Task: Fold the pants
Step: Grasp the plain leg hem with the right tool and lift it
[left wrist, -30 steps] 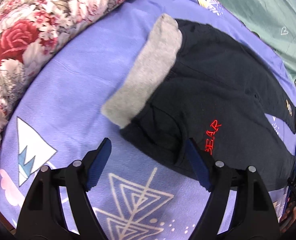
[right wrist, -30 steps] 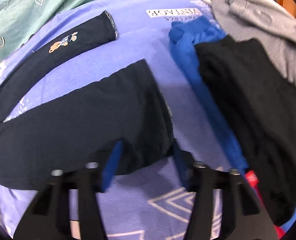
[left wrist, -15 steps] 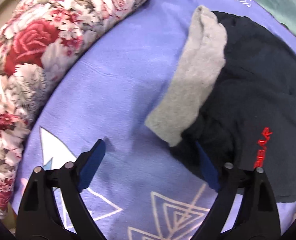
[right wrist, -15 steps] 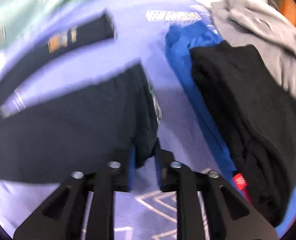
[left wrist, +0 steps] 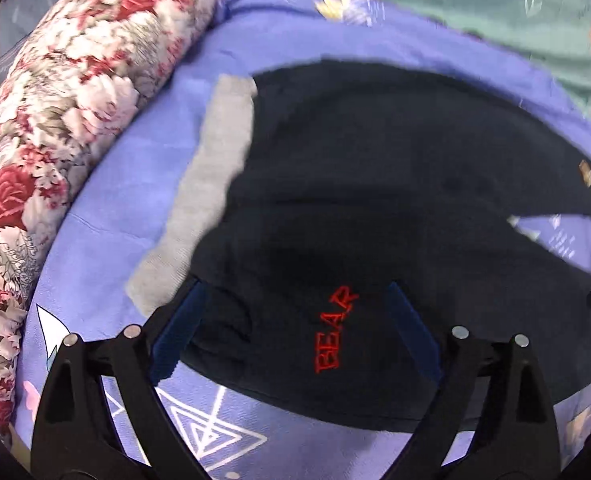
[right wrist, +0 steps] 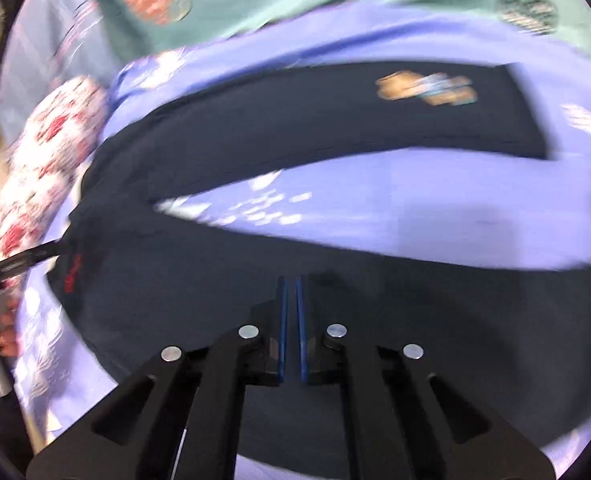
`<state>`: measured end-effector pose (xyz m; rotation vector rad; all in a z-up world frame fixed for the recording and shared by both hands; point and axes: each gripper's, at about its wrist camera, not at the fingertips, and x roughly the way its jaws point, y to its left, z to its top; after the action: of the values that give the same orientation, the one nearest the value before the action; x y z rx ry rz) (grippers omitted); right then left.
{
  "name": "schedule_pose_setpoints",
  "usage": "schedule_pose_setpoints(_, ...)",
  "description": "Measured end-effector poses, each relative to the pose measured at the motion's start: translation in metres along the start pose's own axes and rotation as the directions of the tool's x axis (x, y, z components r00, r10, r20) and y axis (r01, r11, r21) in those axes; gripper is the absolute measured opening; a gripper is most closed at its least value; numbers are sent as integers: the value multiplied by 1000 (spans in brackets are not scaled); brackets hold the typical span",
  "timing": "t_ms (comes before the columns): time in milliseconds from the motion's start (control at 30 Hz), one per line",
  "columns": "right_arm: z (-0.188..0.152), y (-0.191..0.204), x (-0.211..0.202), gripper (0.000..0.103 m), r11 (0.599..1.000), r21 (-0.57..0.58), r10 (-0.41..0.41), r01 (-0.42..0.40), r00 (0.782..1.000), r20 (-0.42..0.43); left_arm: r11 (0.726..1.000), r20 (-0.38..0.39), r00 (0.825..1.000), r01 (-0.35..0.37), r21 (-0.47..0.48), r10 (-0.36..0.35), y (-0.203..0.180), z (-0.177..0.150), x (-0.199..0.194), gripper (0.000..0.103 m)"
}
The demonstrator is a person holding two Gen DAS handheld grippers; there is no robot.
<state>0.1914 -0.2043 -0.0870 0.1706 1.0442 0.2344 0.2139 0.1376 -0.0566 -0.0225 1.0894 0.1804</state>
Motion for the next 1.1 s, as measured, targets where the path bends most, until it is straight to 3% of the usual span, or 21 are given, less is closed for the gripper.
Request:
schedule_pose_setpoints(33,1,-14,0,0,1000,19,-20,20,1000,4,1000,-29,999,-28,11,28,-2,-2,9,93)
schedule_pose_setpoints(100,0,-40,-9,0,996,82,-33,32,999,9,996,-61,994,-92,11,93,6,-9,23,95)
schedule_pose_setpoints(133,-2,-63,-21,0,985,144,-101,98,995,16,996,-61,994,-87,-6,87,13,-11,25,99)
schedule_pose_setpoints(167,-5,-85,-32,0,960,194,-210,202,978,19,997,-64,995,-74,-31,72,20,-13,24,100)
schedule_pose_setpoints(200,-9,-104,-43,0,921,236,-323,309,946,22,996,-62,995,-76,-42,73,22,-17,21,100)
schedule_pose_setpoints(233,-14,-112,-51,6,881,262,-413,394,911,19,995,-57,994,-91,-42,88,22,-18,19,99)
schedule_pose_setpoints(267,-18,-117,-57,10,847,285,-472,448,881,17,995,-56,995,-91,-39,88,21,-18,19,99)
schedule_pose_setpoints(300,-24,-117,-62,10,870,278,-431,407,902,27,995,-50,994,-95,-34,93,19,-18,17,99)
schedule_pose_setpoints(333,-28,-114,-61,10,910,262,-340,321,940,30,994,-41,993,-109,-21,108,16,-19,15,99)
schedule_pose_setpoints(367,-33,-113,-58,21,944,250,-226,214,974,21,993,-35,992,-121,-7,121,15,-20,13,99)
schedule_pose_setpoints(400,-40,-116,-62,23,954,240,-194,179,980,38,990,-26,990,-138,7,138,14,-21,13,100)
schedule_pose_setpoints(433,-41,-125,-65,22,946,242,-230,214,972,40,989,-25,989,-145,9,146,15,-27,10,100)
schedule_pose_setpoints(467,-43,-135,-69,19,926,254,-299,279,953,45,990,-29,990,-142,3,142,16,-28,9,100)
schedule_pose_setpoints(500,-43,-145,-74,19,877,273,-419,396,907,31,991,-35,990,-134,-10,134,20,-29,5,100)
schedule_pose_setpoints(533,-43,-154,-81,19,800,306,-543,515,840,6,991,-36,990,-135,-15,134,21,-30,1,100)
schedule_pose_setpoints(567,-42,-155,-86,20,790,339,-547,511,837,11,990,-35,990,-138,-12,138,22,-31,-4,100)
schedule_pose_setpoints(667,-23,-116,-89,22,914,254,-351,315,930,110,996,32,996,-88,12,88,18,-30,-32,99)
schedule_pose_setpoints(767,5,-54,-69,26,984,130,-136,121,984,112,999,93,996,-19,26,16,3,-26,-57,99)
schedule_pose_setpoints(900,32,30,-33,27,999,15,45,-46,996,81,999,130,991,26,23,-29,-21,-4,-59,99)
schedule_pose_setpoints(967,43,82,-12,31,988,-83,138,-133,989,52,999,110,993,52,-12,-50,-27,8,-41,99)
schedule_pose_setpoints(1100,51,141,34,32,943,-194,265,-270,963,-51,997,76,996,46,-64,-41,-27,13,-11,99)
